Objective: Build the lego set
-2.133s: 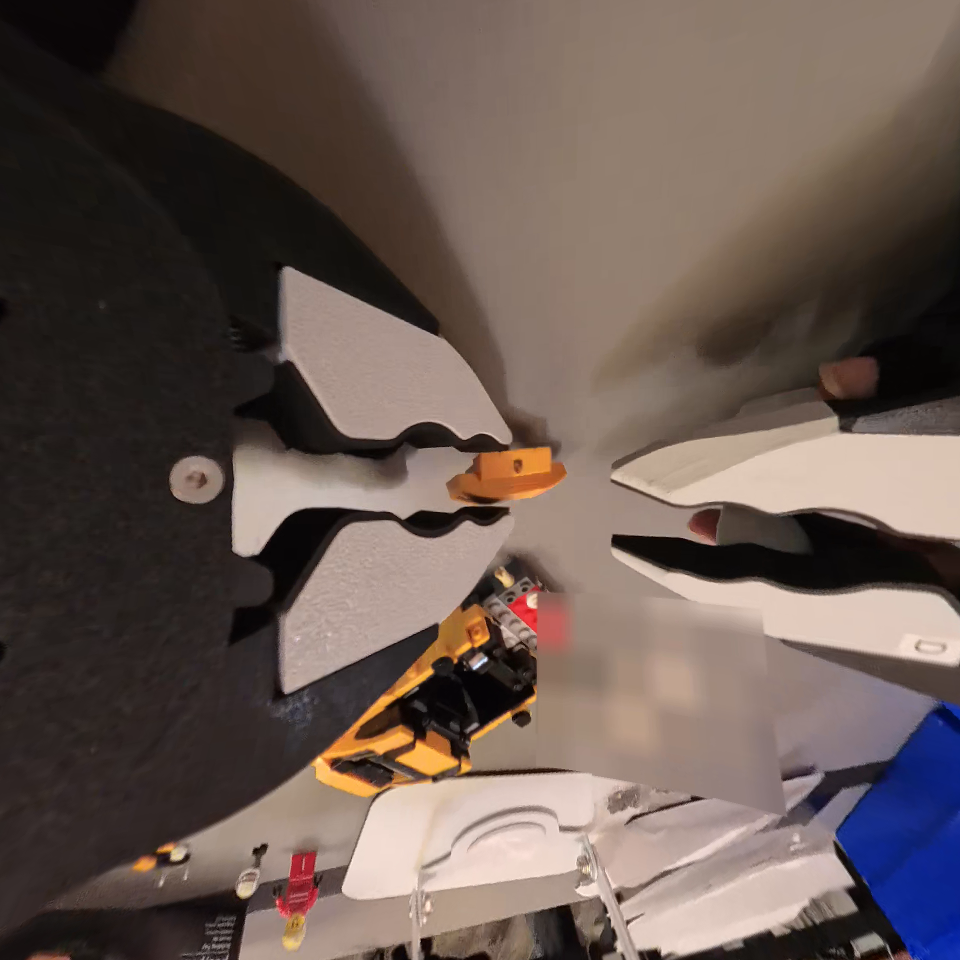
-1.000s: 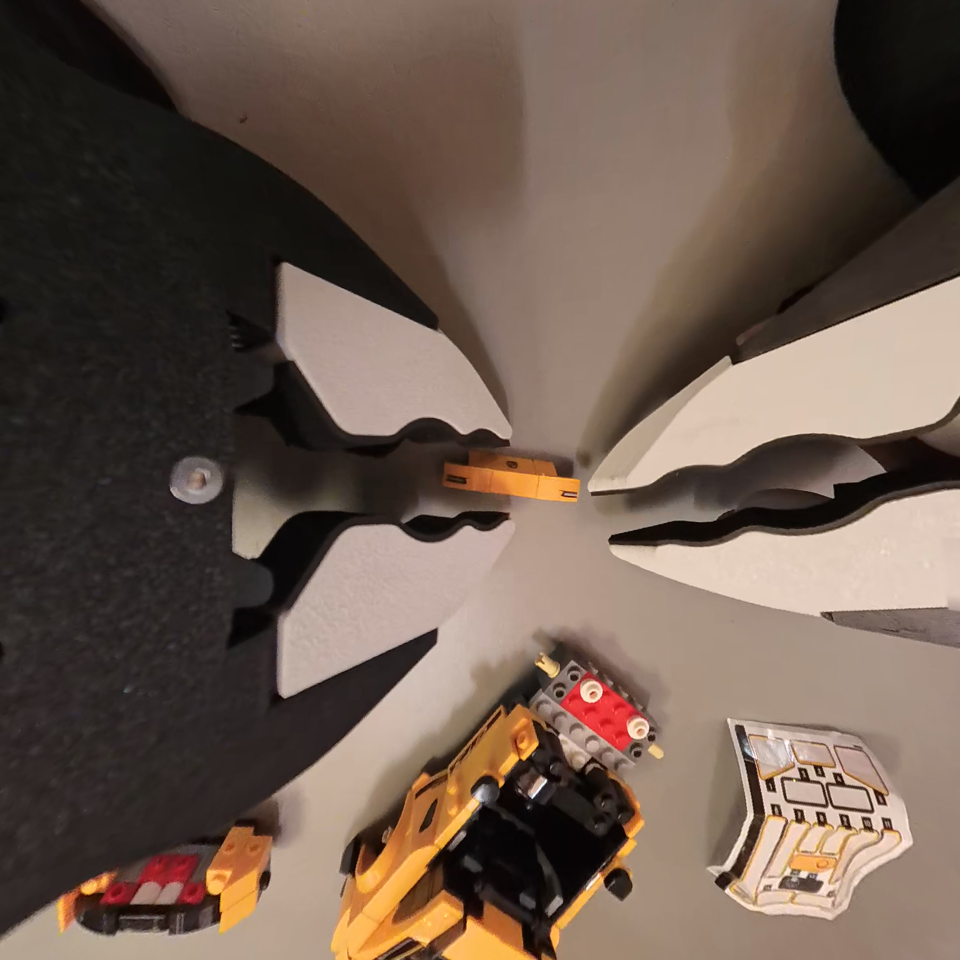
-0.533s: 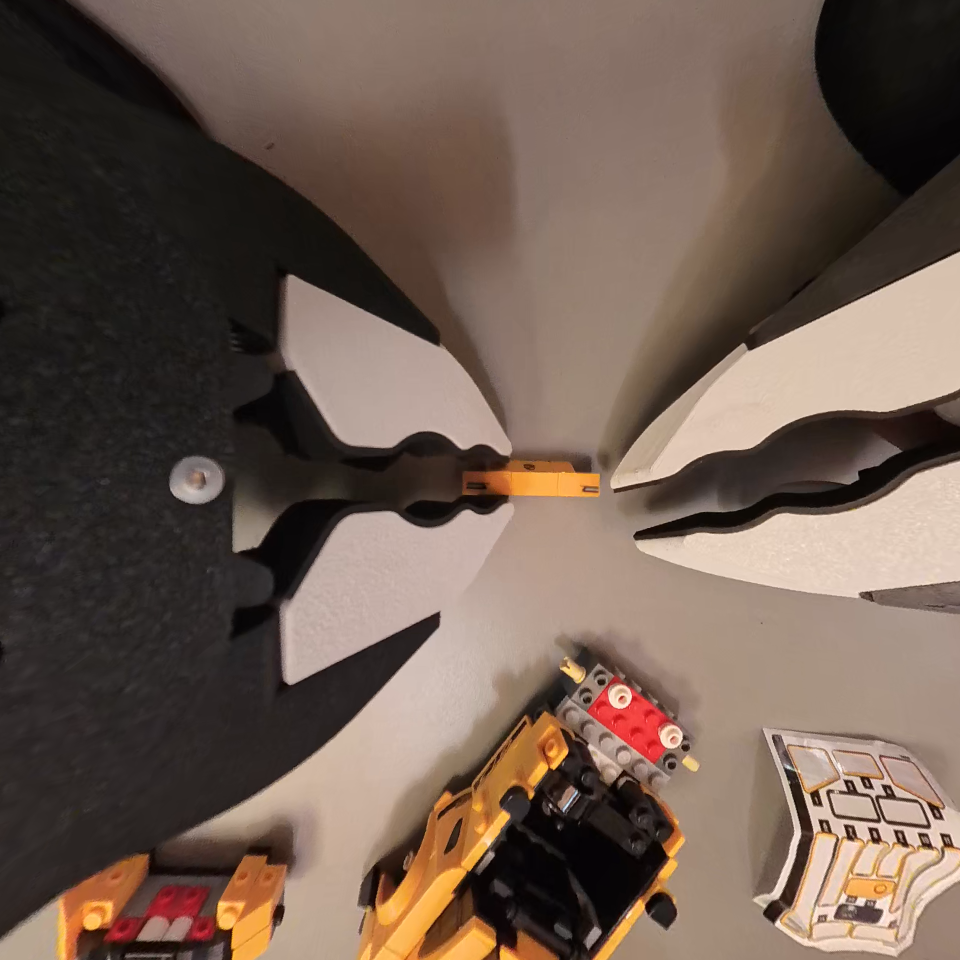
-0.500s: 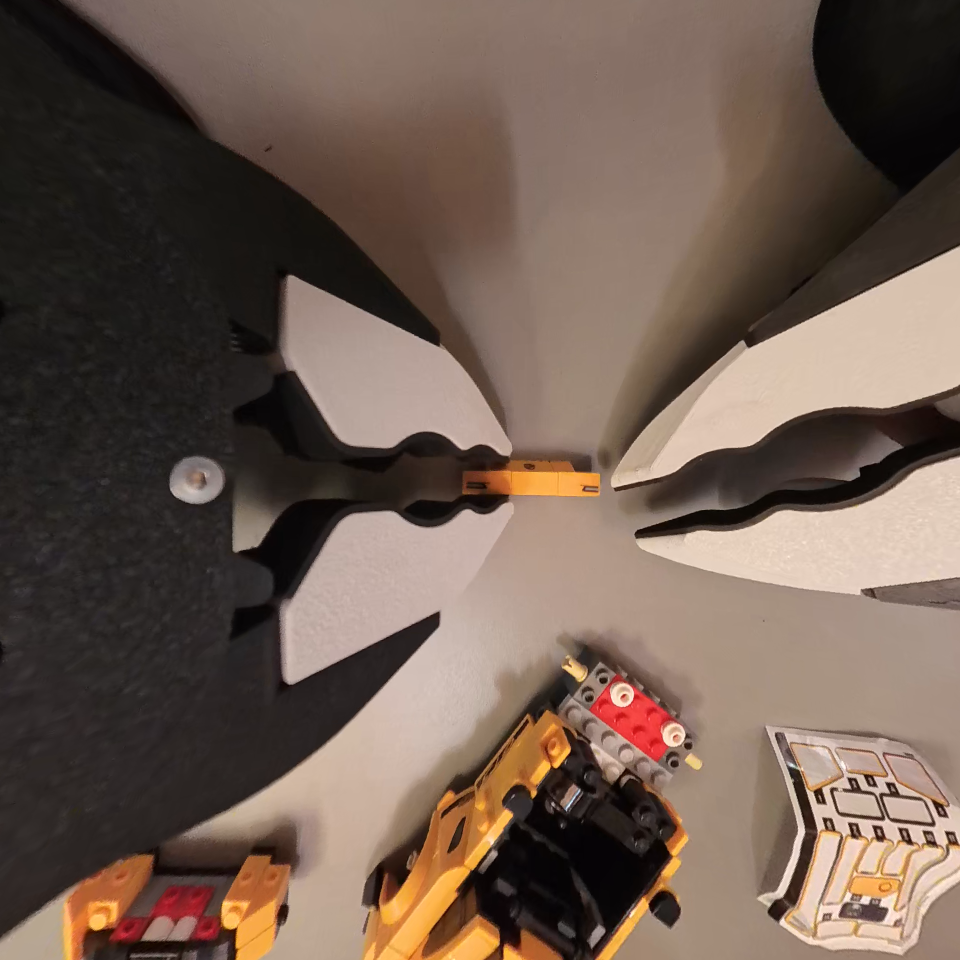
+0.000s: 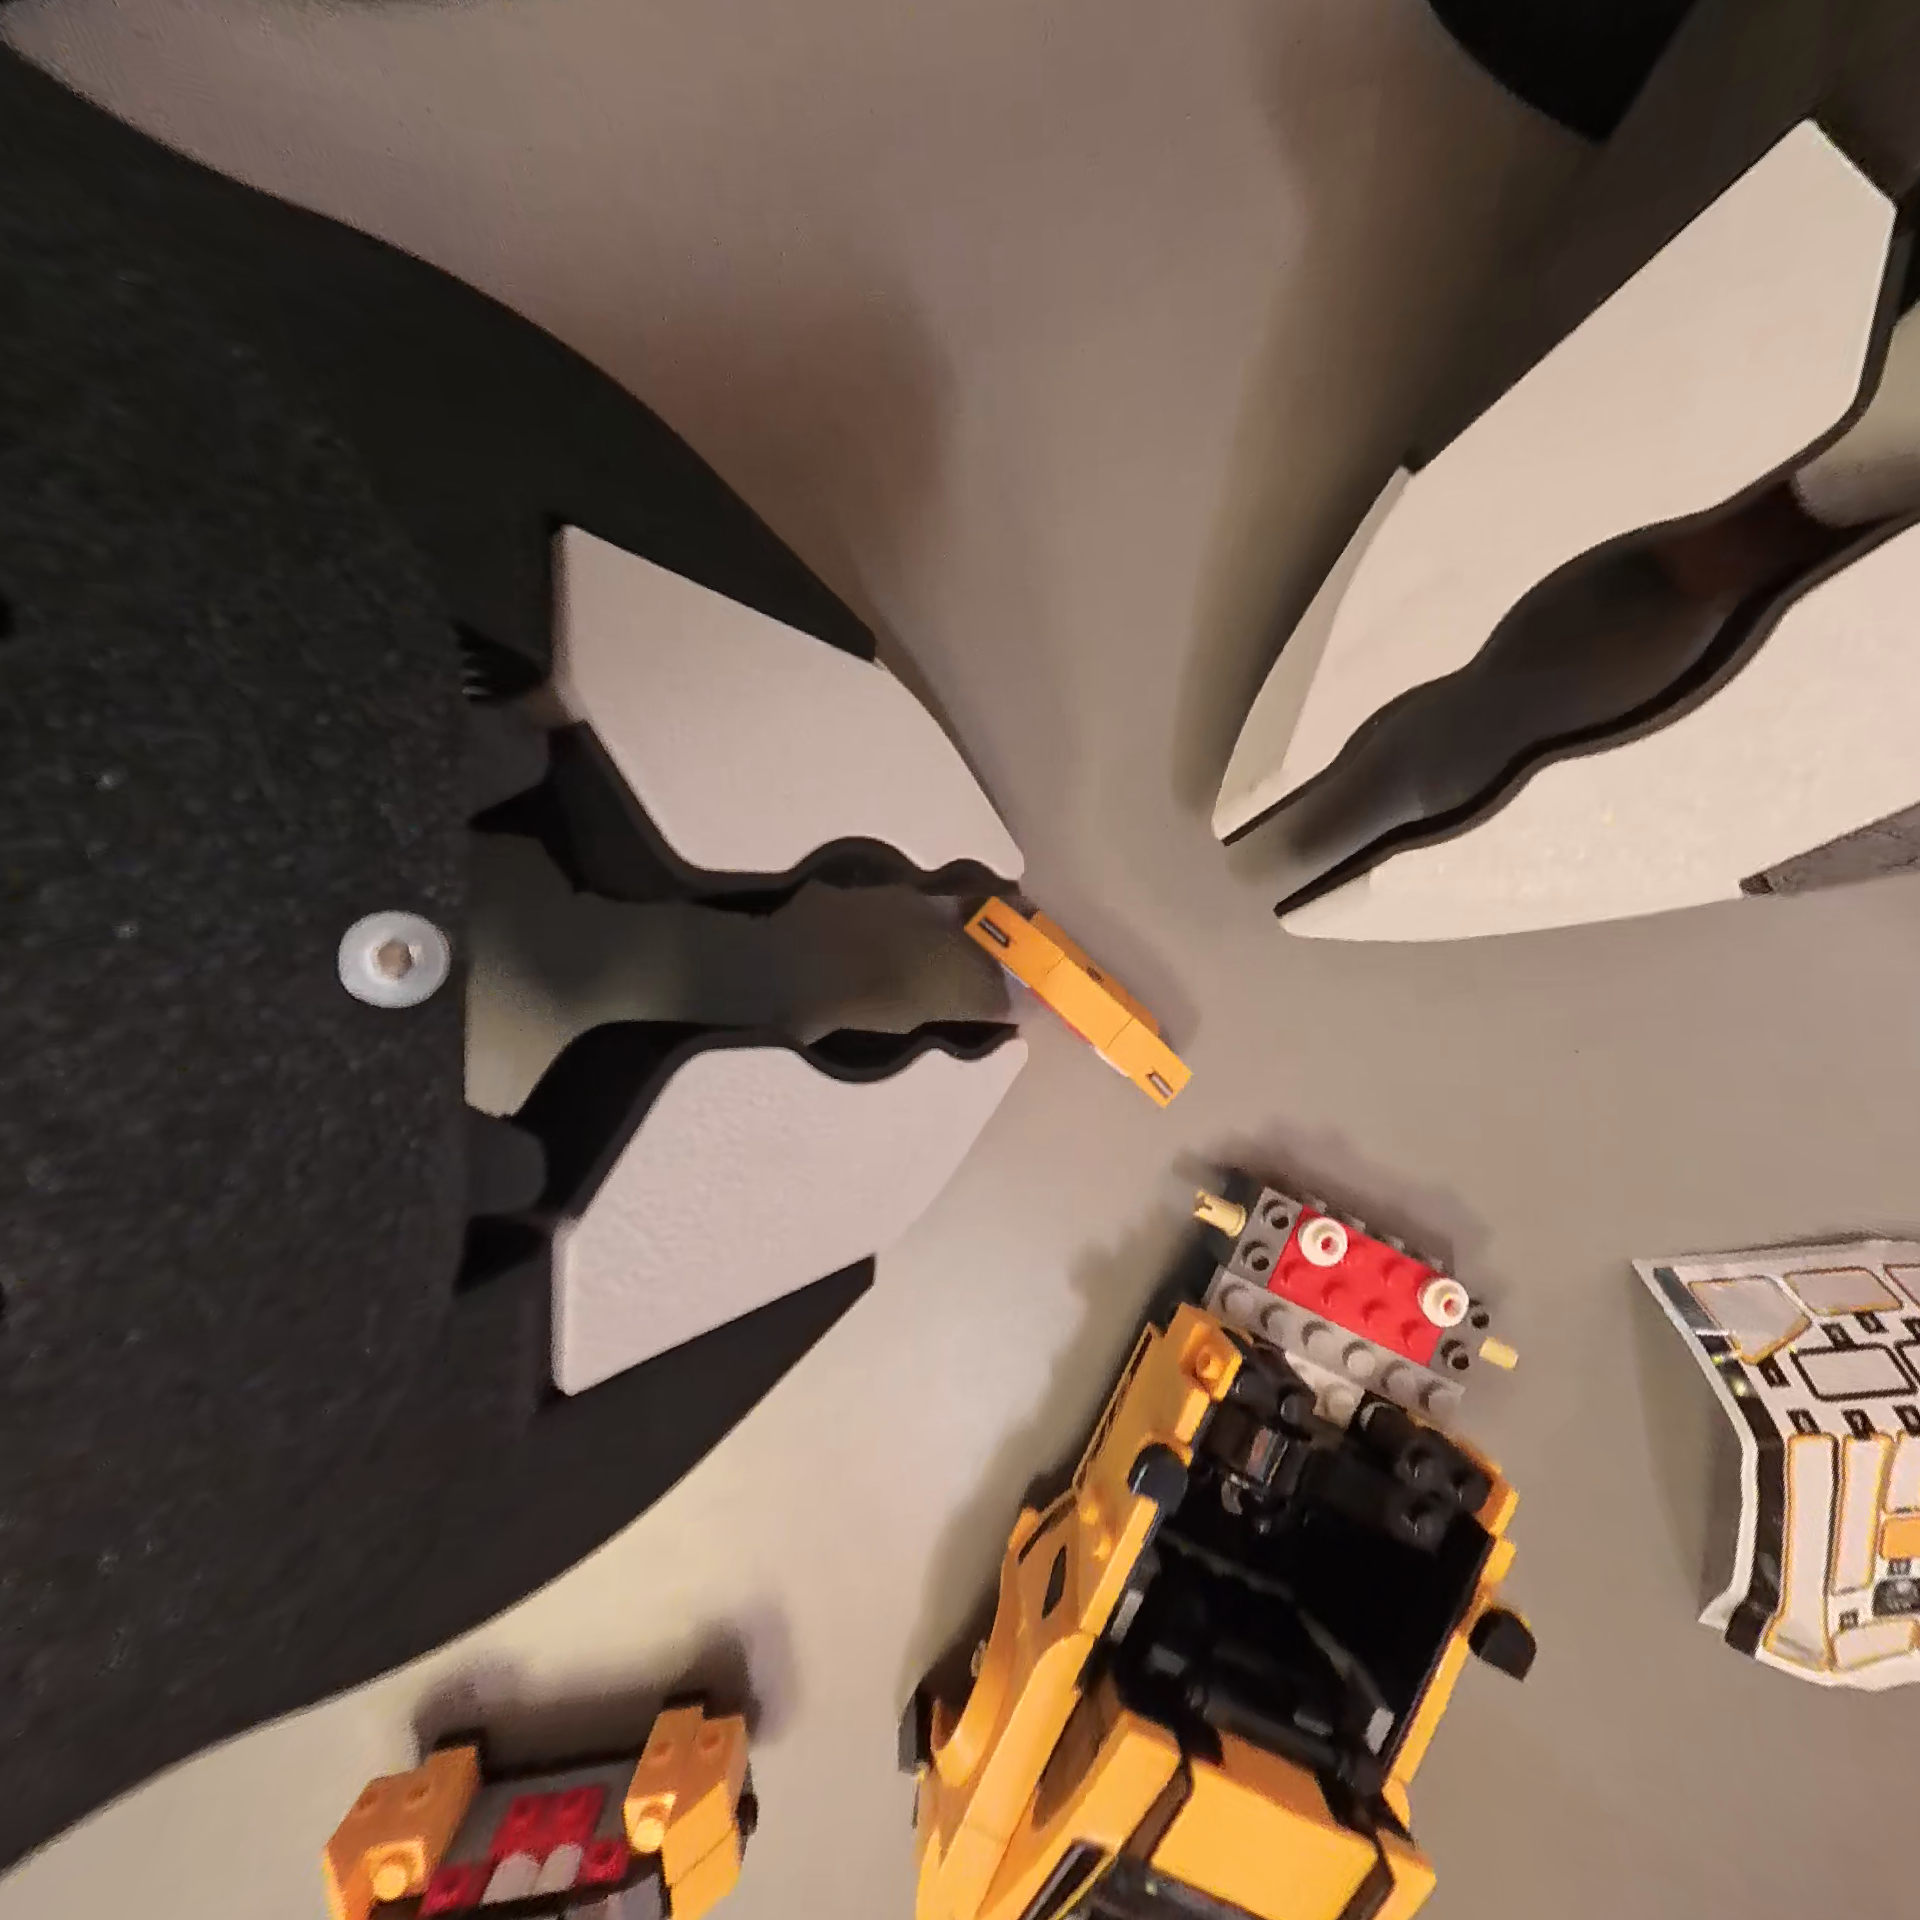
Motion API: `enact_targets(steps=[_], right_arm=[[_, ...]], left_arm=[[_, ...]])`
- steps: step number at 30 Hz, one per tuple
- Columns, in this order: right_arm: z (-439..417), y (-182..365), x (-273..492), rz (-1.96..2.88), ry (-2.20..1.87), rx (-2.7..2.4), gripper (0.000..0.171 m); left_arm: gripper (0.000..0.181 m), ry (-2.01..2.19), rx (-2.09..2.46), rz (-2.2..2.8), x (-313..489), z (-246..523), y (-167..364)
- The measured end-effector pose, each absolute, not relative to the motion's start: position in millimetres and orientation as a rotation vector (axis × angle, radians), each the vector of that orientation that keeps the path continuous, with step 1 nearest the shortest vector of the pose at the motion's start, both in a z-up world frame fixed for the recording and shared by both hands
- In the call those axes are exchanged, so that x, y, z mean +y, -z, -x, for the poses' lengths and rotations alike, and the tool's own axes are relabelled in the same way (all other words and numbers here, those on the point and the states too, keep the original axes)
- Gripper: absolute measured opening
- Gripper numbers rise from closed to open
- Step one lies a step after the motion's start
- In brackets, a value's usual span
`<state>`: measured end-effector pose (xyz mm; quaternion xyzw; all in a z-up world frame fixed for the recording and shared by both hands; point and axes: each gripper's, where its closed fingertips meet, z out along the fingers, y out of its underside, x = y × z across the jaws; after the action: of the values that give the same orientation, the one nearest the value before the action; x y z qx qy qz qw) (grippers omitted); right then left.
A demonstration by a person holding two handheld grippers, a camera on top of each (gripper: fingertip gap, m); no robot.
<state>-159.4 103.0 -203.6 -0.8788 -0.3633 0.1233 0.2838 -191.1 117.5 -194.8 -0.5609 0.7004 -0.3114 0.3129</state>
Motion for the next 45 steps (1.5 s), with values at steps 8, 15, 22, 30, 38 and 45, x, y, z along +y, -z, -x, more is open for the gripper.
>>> enact_targets(steps=[8,15,22,30,38,45], right_arm=[[171.2,205.9,92.1,2.322,-0.406,-1.064,0.016],[159.6,184.8,103.7,2.207,-0.432,-1.008,0.016],[116.4,122.8,153.4,1.804,-0.3,-0.645,0.023],[84.5,91.0,161.4,1.604,-0.238,-0.431,0.0],[84.9,95.1,162.6,1.608,-0.232,-0.43,0.0],[77.3,91.1,164.3,1.585,-0.175,-0.396,0.0]], left_arm=[[0.012,0.819,1.853,1.484,117.1,191.3,196.3],[0.011,0.825,1.826,1.481,119.7,190.8,192.6],[0.0,0.912,1.546,1.43,142.8,190.2,147.8],[0.0,1.033,1.246,1.386,171.5,204.0,106.2],[0.0,0.961,1.196,1.4,193.0,210.4,109.8],[0.0,0.889,1.156,1.352,201.9,216.5,103.5]])
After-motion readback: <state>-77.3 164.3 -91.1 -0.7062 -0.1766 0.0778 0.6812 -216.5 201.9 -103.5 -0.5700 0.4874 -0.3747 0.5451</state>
